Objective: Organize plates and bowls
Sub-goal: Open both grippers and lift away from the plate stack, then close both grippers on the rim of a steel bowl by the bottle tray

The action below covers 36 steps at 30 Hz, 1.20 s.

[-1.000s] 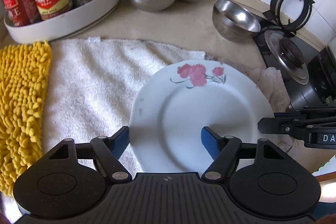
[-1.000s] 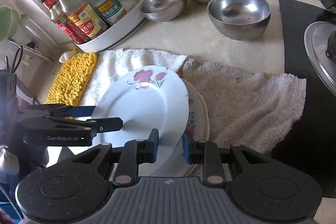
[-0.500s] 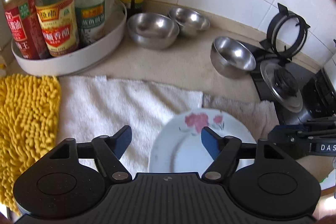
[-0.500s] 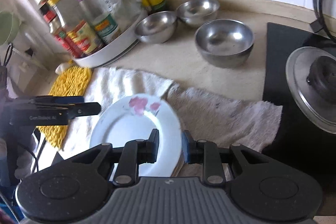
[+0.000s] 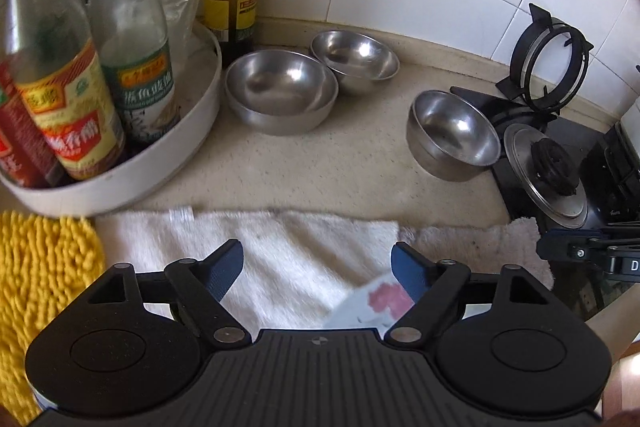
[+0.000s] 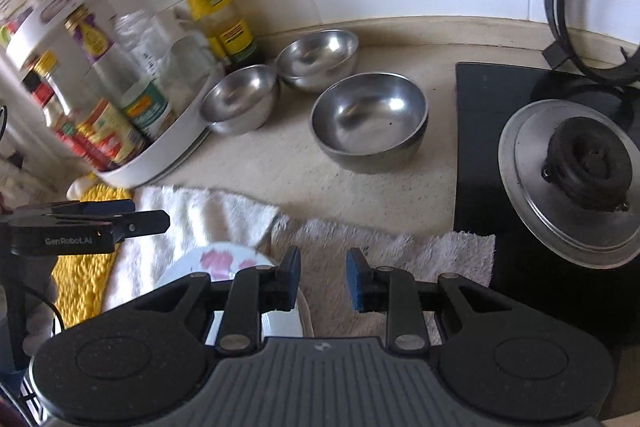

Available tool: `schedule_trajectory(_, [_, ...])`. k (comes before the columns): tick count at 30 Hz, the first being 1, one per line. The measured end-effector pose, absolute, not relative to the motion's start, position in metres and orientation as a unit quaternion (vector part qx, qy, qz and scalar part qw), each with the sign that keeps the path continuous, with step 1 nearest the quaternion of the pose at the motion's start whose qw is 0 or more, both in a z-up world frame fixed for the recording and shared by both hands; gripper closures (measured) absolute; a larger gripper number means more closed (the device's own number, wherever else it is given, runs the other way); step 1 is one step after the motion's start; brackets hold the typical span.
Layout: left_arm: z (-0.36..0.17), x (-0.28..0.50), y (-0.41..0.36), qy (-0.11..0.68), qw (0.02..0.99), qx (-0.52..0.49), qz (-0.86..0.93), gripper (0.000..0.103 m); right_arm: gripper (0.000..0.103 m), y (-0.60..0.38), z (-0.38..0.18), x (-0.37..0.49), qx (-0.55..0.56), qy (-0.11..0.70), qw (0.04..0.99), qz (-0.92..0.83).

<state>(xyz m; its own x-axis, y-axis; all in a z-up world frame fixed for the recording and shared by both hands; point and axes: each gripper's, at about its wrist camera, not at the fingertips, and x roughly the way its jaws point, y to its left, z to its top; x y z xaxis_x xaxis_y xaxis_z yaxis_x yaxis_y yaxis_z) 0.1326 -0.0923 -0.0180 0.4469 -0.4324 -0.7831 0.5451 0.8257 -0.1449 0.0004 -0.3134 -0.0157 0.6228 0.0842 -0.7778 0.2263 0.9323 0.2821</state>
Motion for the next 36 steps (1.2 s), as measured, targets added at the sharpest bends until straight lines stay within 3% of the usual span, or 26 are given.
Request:
schedule_trajectory(10, [-0.025,0.177,-0.085,0.446,0.846,0.043,-0.289,0.014,0.054,-0.309,-0.012,0.045,0.174,0.444,0.876,-0.075])
schedule_trajectory(23, [-0.027,0.217,-0.108,0.444,0.879,-0.079,-0.157,0.014,0.053,-0.305,-0.014,0.196,0.121,0.474,0.872,0.001])
schedule_trajectory(30, [-0.030,0.235,-0.126,0.429,0.893,-0.111,-0.073,0.014,0.053,-0.318,-0.034,0.239,0.151,0.481,0.863,0.030])
schedule_trajectory(36, [-0.052,0.249,-0.134,0.461,0.878,-0.126,-0.033,0.015,0.053,-0.331,-0.061,0.268,0.192,0.504,0.840,0.052])
